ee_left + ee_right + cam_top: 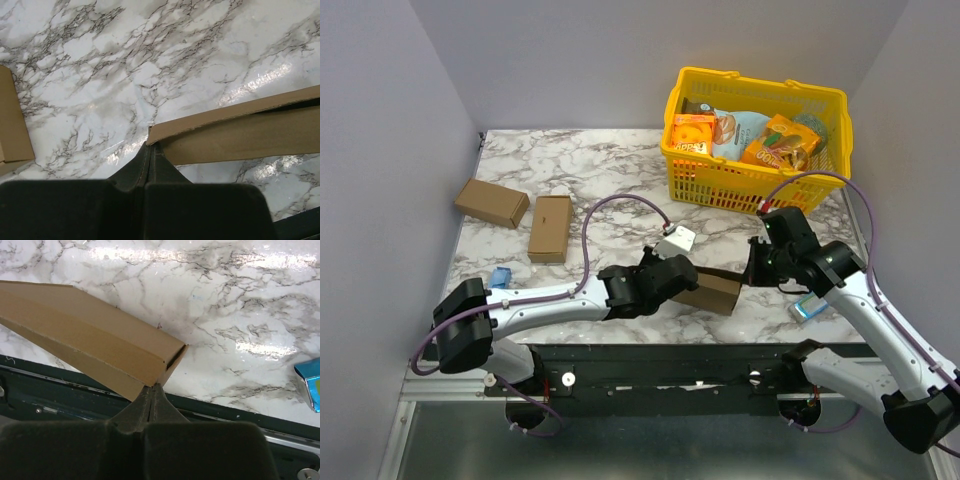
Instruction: Fold the paper box
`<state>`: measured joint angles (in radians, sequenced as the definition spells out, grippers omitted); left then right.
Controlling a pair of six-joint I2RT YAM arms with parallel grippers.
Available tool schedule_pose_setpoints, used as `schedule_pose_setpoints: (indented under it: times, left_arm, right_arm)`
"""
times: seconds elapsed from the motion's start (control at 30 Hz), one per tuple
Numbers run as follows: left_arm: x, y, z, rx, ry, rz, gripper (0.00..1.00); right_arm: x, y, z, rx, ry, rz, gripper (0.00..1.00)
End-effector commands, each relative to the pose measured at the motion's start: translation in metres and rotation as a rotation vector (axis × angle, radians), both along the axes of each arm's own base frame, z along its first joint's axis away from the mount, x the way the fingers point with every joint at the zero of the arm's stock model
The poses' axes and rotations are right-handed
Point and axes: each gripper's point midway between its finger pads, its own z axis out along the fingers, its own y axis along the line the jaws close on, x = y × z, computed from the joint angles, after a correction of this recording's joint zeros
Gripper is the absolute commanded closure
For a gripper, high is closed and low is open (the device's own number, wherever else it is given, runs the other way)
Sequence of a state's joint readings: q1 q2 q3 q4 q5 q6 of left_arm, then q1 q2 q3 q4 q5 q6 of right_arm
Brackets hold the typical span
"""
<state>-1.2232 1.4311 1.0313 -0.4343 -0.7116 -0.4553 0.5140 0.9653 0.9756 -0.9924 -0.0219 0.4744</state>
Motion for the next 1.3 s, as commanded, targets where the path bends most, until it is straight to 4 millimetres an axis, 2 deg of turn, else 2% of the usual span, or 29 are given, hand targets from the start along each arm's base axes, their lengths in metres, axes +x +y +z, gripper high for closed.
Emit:
schedule_pose_setpoints:
  times: [0.0, 0.9, 1.07, 1.27]
  left_arm:
    - [-0.032, 0.024, -0.058, 0.255, 0.159, -0.080, 1.00]
    - [-0.038, 0.024, -0.075, 0.444, 0.089, -0.134, 1.00]
    - [-0.040, 0.024, -0.081, 0.479, 0.085, -0.137, 1.00]
    - [-0.044, 0.014, -0.087, 0.519, 0.087, -0.145, 1.00]
  right_arm:
    - [0.003, 0.034, 0.013, 0.183, -0.015, 0.112, 0.99]
    - [0.009, 0.012, 0.013, 0.242, 0.030, 0.128, 0.99]
    - [0.007, 0.012, 0.013, 0.253, 0.039, 0.136, 0.99]
    - [-0.001, 0.021, 0.018, 0.320, 0.051, 0.147, 0.99]
